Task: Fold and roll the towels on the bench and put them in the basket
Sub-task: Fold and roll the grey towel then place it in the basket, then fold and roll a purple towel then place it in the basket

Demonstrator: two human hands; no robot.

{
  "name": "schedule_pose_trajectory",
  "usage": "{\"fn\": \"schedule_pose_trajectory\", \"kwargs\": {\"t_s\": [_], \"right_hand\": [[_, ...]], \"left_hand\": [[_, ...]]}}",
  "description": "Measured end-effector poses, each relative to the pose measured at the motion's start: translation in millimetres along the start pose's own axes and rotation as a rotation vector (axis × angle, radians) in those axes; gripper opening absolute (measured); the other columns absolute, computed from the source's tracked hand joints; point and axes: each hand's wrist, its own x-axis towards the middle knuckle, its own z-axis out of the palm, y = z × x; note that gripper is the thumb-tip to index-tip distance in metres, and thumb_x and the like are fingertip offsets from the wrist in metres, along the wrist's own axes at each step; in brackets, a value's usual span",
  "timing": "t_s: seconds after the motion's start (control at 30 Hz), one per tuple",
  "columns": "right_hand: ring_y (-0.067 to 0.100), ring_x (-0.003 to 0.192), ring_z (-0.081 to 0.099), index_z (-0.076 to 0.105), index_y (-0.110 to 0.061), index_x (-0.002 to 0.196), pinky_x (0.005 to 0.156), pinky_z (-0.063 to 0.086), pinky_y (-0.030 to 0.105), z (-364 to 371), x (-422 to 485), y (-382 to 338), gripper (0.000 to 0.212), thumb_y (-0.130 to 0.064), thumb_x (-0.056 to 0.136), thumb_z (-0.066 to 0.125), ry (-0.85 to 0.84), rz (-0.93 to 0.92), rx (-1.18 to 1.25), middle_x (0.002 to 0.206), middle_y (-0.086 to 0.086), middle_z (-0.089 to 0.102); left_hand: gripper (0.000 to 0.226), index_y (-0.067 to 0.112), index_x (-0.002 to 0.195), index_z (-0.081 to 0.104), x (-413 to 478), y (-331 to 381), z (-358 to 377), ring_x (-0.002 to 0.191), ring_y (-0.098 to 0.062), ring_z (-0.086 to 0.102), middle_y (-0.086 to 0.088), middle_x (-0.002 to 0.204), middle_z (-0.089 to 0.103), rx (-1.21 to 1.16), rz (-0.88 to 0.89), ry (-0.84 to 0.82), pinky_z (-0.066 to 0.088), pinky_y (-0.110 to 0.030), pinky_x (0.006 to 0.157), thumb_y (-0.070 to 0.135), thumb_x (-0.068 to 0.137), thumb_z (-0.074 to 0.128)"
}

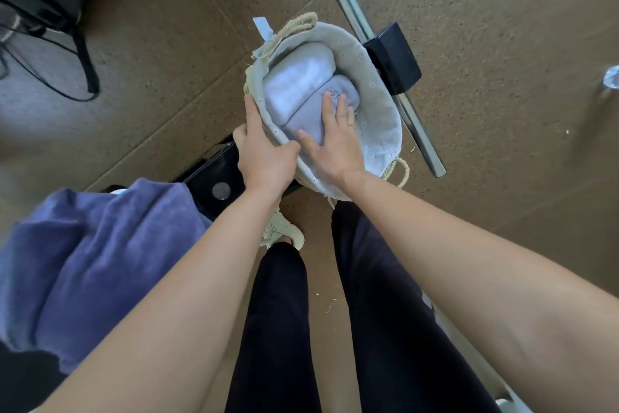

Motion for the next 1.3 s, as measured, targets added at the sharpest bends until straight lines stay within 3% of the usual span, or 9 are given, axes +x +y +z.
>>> {"fn": "schedule_pose_trajectory", "kwargs": {"t_s": [0.27,0.37,0.43,0.57,0.7,0.87,0.97,1.13,1.3], "right_hand": [[0.033,0.158,-0.006,-0.008,-0.024,0.163,0.127,0.012,0.048,-25,13,-14,0.099,-0.06,0.095,0.055,-0.163,0.069,-0.075,0.171,0.011,-0.013],[0.025,0.158,0.014,0.011,-0.022,0.164,0.123,0.027,0.05,-54,4,-17,0.099,-0.065,0.09,0.059,-0.185,0.048,-0.048,0.172,0.005,0.009],[0.023,0.152,0.03,0.025,-0.019,0.161,0.12,0.032,0.046,-73,-8,-17,0.086,-0.061,0.094,0.058,-0.127,0.008,-0.031,0.167,0.003,0.029],[0.021,0.134,0.053,0.053,-0.016,0.145,0.111,0.043,0.039,-98,-40,-22,0.051,-0.046,0.104,0.05,0.021,-0.015,0.082,0.146,0.005,0.057],[0.02,0.11,0.065,0.068,-0.013,0.119,0.092,0.05,0.036,-102,-81,-42,0.035,-0.039,0.103,0.051,0.039,-0.046,0.123,0.115,0.005,0.072],[0.02,0.082,0.067,0.071,-0.024,0.094,0.078,0.054,0.04,-71,-153,-97,0.021,-0.041,0.095,0.059,-0.066,-0.181,0.275,0.083,0.0,0.072],[0.01,0.081,0.065,0.072,-0.02,0.103,0.079,0.053,0.028,-37,-193,-131,0.013,-0.03,0.095,0.068,-0.168,-0.312,0.271,0.086,-0.007,0.071],[0.009,0.107,0.056,0.067,-0.017,0.124,0.098,0.043,0.022,10,-242,-177,0.039,-0.024,0.087,0.077,-0.289,-0.645,0.009,0.115,-0.007,0.063],[0.019,0.11,0.052,0.066,-0.021,0.125,0.101,0.045,0.035,36,-259,-196,0.04,-0.025,0.087,0.077,-0.282,-0.671,-0.249,0.118,-0.003,0.053]], "left_hand": [[0.099,0.045,0.164,0.005,-2,-2,-4,0.112,-0.019,0.054,0.0,0.157,0.029,-0.014,0.006,-0.077,0.055,-0.035,0.091,0.029,0.094,0.073],[0.094,0.049,0.161,0.014,-14,2,-17,0.128,-0.024,0.056,0.004,0.159,0.037,-0.174,-0.039,-0.191,0.062,-0.045,0.09,0.031,0.089,0.071],[0.081,0.036,0.162,0.024,-27,5,-25,0.125,-0.014,0.057,0.01,0.147,0.049,-0.18,0.008,-0.197,0.057,-0.037,0.094,0.024,0.094,0.067],[0.055,0.025,0.15,0.047,-57,12,-42,0.109,-0.002,0.048,0.012,0.129,0.05,-0.152,0.123,-0.045,0.039,-0.014,0.076,0.016,0.097,0.061],[0.04,0.026,0.137,0.061,-102,9,-67,0.1,-0.004,0.062,0.014,0.121,0.066,-0.182,0.195,-0.047,0.055,-0.031,0.093,0.02,0.097,0.064],[0.039,0.023,0.125,0.068,-177,-18,-115,0.082,-0.002,0.061,0.01,0.108,0.07,-0.269,0.43,0.086,0.052,-0.019,0.075,0.002,0.093,0.06],[0.039,0.019,0.125,0.068,-206,-52,-152,0.092,-0.004,0.065,0.01,0.11,0.069,-0.232,0.534,0.32,0.053,-0.021,0.077,-0.001,0.093,0.061],[0.03,0.014,0.116,0.069,-221,-120,-212,0.088,-0.016,0.064,0.003,0.108,0.062,-0.197,0.469,0.686,0.056,-0.032,0.075,0.0,0.09,0.063],[0.034,0.02,0.123,0.068,-192,-171,-242,0.111,-0.022,0.062,0.004,0.121,0.061,-0.112,0.25,0.532,0.054,-0.045,0.093,0.019,0.09,0.073]]}}
